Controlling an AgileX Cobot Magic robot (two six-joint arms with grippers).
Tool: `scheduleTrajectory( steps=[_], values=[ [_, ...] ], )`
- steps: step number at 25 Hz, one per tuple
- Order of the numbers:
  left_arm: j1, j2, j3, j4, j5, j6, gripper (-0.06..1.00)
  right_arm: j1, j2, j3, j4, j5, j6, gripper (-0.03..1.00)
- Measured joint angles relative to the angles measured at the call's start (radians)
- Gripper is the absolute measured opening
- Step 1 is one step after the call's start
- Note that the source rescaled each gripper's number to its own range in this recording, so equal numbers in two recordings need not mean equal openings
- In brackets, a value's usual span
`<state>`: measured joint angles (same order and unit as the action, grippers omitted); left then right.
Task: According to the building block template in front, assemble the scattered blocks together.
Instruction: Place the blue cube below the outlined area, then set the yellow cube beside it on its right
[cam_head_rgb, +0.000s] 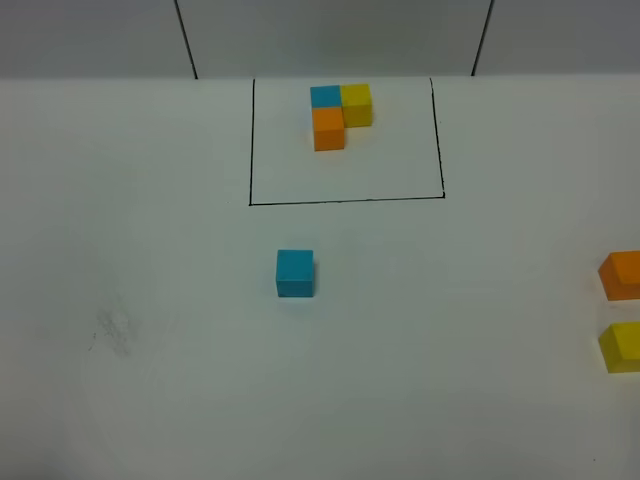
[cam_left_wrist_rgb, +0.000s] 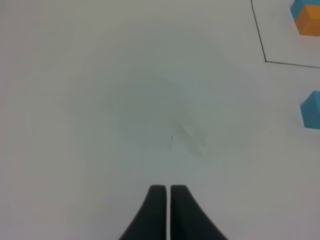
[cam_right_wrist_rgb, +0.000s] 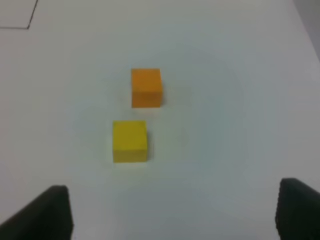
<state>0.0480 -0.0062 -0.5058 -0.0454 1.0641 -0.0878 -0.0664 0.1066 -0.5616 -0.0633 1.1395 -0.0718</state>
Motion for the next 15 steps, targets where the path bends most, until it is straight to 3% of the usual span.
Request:
scheduleTrajectory(
  steps=[9, 15],
  values=[
    [0.0, 0.0, 0.0, 0.0, 0.0, 0.0, 0.0, 0.0, 0.281, -0.072, -0.002, 0.004, -0.021, 0.94],
    [0.0, 0.0, 0.0, 0.0, 0.0, 0.0, 0.0, 0.0, 0.422, -0.074, 0.026, -0.081, -0.057, 0.94]
  ],
)
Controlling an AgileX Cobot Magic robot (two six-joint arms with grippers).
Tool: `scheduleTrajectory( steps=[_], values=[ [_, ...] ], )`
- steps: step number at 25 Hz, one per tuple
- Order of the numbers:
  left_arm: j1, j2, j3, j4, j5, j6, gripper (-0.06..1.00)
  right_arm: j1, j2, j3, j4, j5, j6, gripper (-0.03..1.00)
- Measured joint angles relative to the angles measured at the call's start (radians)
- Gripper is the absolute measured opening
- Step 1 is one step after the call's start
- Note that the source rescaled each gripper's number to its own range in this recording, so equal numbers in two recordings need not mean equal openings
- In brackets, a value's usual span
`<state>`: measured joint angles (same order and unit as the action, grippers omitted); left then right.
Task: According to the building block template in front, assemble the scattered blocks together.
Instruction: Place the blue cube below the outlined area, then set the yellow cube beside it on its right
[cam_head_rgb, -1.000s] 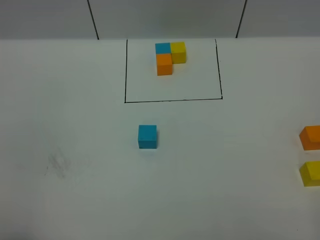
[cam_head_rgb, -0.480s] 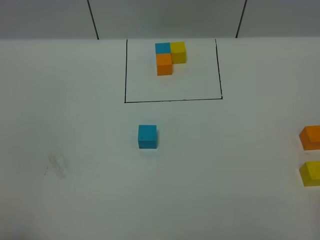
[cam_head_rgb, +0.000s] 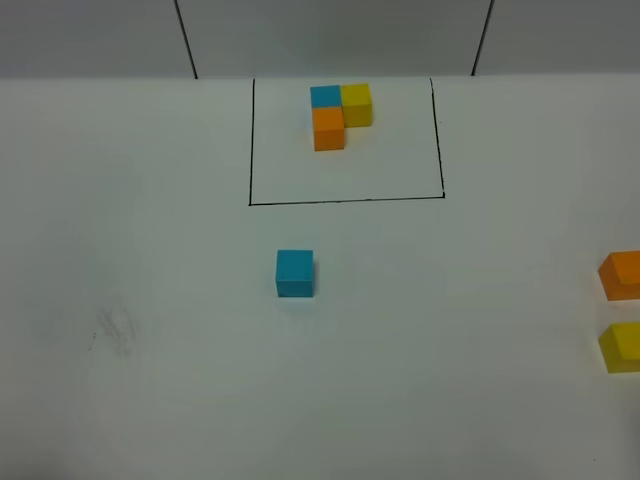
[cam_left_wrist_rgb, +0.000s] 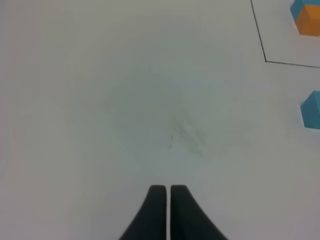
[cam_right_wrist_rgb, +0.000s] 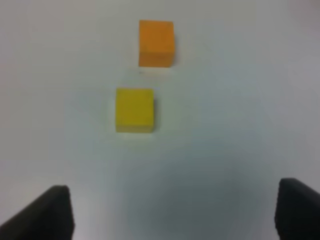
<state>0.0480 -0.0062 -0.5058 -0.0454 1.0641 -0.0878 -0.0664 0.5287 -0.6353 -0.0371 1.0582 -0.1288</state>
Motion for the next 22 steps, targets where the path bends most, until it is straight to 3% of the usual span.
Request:
scheduleTrajectory(
  steps=[11, 22],
  values=[
    [0.0, 0.0, 0.0, 0.0, 0.0, 0.0, 0.0, 0.0, 0.235, 0.0, 0.048, -0.151, -0.04, 0.88],
    [0.0, 0.0, 0.0, 0.0, 0.0, 0.0, 0.0, 0.0, 0.443, 0.0, 0.097, -0.172, -0.057, 0.85]
  ],
)
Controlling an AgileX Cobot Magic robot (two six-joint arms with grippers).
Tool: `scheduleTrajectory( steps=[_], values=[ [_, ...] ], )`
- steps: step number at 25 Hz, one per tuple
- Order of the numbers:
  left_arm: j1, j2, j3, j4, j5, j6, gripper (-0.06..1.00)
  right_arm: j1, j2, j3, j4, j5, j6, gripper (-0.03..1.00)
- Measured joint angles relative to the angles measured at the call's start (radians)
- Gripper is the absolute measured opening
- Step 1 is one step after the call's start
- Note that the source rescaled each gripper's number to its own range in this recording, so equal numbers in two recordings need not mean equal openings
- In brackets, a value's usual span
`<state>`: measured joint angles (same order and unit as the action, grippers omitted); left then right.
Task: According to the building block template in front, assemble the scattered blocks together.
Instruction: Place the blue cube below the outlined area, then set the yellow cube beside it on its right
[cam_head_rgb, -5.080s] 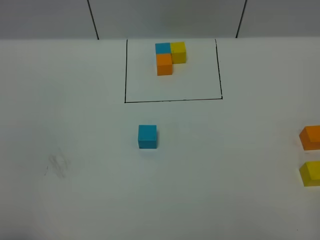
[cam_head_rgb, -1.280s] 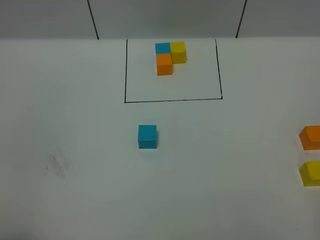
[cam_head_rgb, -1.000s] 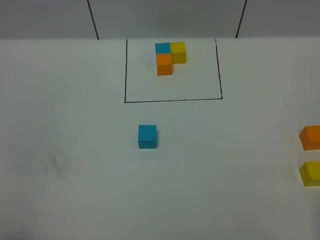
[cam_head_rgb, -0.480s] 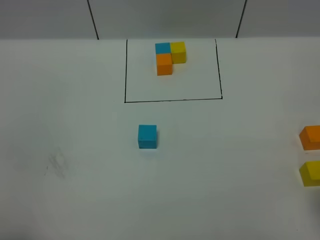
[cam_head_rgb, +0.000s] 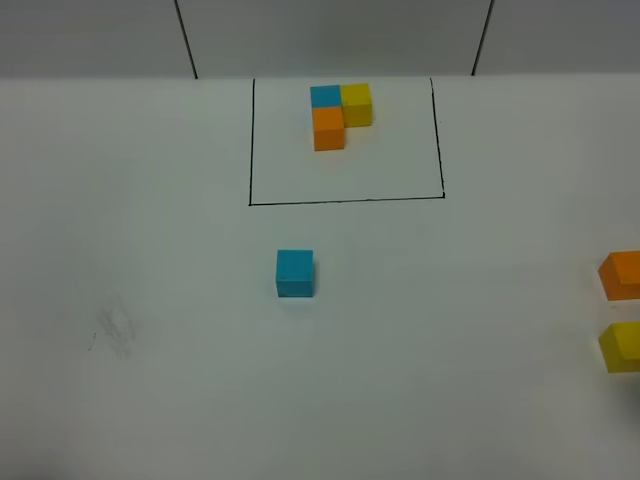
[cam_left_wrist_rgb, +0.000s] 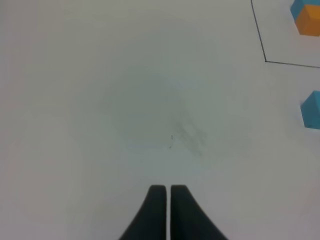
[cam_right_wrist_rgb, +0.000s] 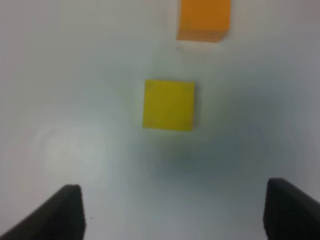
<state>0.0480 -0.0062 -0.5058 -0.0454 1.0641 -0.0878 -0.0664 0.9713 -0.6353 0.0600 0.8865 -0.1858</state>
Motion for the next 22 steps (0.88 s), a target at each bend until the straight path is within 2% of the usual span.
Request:
scheduleTrajectory(
  steps=[5, 11, 16, 22],
  values=[
    [0.0, 0.0, 0.0, 0.0, 0.0, 0.0, 0.0, 0.0, 0.09, 0.006, 0.023, -0.023, 0.0, 0.85],
    [0.0, 0.0, 0.0, 0.0, 0.0, 0.0, 0.0, 0.0, 0.139, 0.091, 0.052, -0.154, 0.0, 0.85],
    [0.0, 0.0, 0.0, 0.0, 0.0, 0.0, 0.0, 0.0, 0.14, 0.111, 0.062, -0.22, 0.0, 0.85],
    [0.0, 0.0, 0.0, 0.0, 0.0, 0.0, 0.0, 0.0, 0.214, 0.114, 0.066, -0.243, 0.002, 0.85]
  ],
)
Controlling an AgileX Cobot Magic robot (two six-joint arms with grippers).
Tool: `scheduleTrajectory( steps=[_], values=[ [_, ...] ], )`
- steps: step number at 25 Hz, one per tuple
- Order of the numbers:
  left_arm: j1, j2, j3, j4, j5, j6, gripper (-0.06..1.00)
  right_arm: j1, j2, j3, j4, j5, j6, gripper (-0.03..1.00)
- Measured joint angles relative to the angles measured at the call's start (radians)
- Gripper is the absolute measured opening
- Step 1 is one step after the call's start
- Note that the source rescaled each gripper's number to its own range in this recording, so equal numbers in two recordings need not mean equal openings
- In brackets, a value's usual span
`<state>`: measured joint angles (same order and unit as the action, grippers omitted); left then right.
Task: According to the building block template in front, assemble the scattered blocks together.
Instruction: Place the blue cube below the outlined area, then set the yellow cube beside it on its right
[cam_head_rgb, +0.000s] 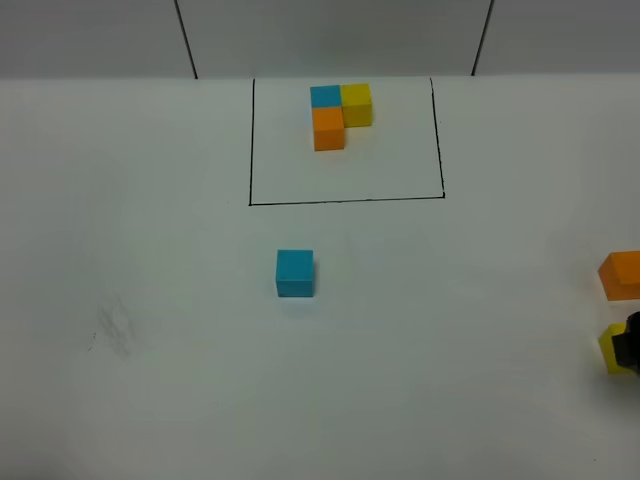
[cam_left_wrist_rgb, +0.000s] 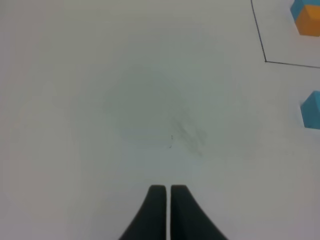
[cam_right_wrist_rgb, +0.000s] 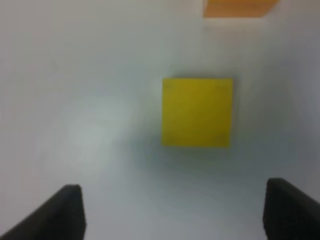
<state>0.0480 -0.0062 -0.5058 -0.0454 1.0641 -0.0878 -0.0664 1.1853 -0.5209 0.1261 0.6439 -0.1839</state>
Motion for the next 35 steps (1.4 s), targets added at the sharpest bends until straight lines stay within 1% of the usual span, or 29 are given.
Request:
scheduleTrajectory(
  steps=[4, 8, 12, 18, 21, 30, 33, 35],
  values=[
    [0.0, 0.0, 0.0, 0.0, 0.0, 0.0, 0.0, 0.029, 0.062, 0.0, 0.0, -0.036, 0.011, 0.85],
    [0.0, 0.0, 0.0, 0.0, 0.0, 0.0, 0.0, 0.09, 0.129, 0.0, -0.031, -0.107, 0.08, 0.85],
    [0.0, 0.0, 0.0, 0.0, 0.0, 0.0, 0.0, 0.113, 0.197, 0.0, -0.118, -0.151, 0.184, 0.85],
    [0.0, 0.0, 0.0, 0.0, 0.0, 0.0, 0.0, 0.113, 0.244, 0.0, -0.264, -0.198, 0.338, 0.84],
    [0.0, 0.0, 0.0, 0.0, 0.0, 0.0, 0.0, 0.113, 0.27, 0.0, -0.315, -0.222, 0.397, 0.84],
    [0.0, 0.0, 0.0, 0.0, 0.0, 0.0, 0.0, 0.12, 0.385, 0.0, -0.339, -0.304, 0.418, 0.84],
    [0.0, 0.0, 0.0, 0.0, 0.0, -0.001, 0.0, 0.12, 0.425, 0.0, -0.341, -0.322, 0.418, 0.8],
    [0.0, 0.0, 0.0, 0.0, 0.0, -0.001, 0.0, 0.12, 0.45, -0.001, -0.338, -0.331, 0.418, 0.73]
  ],
)
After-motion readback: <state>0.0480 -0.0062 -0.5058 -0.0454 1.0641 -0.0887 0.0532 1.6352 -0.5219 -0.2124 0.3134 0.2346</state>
